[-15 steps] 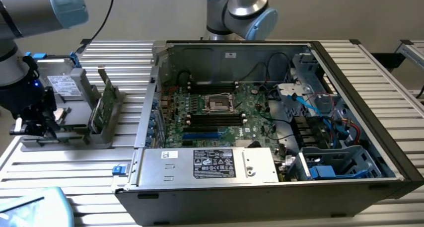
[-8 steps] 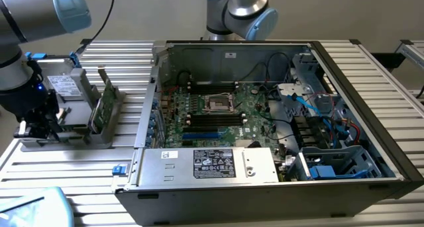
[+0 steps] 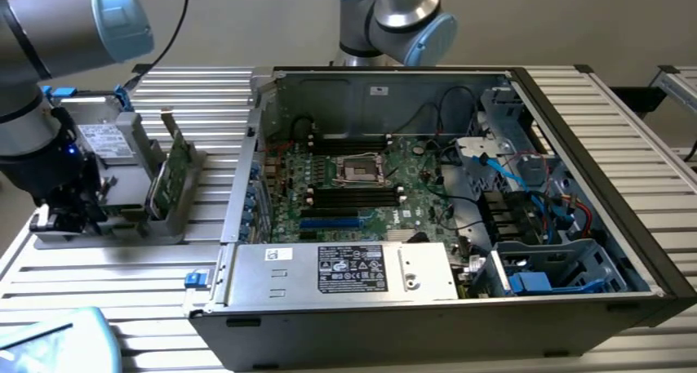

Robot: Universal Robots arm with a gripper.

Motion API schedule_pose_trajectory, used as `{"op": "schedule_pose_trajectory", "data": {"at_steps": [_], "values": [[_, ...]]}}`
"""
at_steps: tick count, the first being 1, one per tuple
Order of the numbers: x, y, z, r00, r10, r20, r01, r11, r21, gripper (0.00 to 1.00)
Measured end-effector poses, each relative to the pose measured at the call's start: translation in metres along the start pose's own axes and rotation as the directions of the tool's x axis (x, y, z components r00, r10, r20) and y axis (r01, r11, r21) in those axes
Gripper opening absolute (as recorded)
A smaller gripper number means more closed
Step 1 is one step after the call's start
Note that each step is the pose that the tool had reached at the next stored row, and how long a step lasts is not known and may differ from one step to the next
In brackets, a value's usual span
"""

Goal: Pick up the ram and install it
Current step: 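Pick up the ram and move it above insertion slot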

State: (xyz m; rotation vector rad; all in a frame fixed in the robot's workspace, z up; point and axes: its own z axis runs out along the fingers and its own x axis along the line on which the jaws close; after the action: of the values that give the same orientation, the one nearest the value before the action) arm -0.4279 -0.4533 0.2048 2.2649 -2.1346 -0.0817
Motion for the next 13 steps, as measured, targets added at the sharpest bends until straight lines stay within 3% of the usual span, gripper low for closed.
{"op": "schedule_pose_trajectory", "data": {"at_steps": [9, 13], "values": [[0.0, -0.0028, 0.0116, 1.0, -0.002, 0.0003, 0.002, 1.0, 0.0039, 0.31], [0.0, -0.0028, 0.0117, 1.0, -0.002, 0.0002, 0.002, 1.0, 0.0038, 0.31]]}}
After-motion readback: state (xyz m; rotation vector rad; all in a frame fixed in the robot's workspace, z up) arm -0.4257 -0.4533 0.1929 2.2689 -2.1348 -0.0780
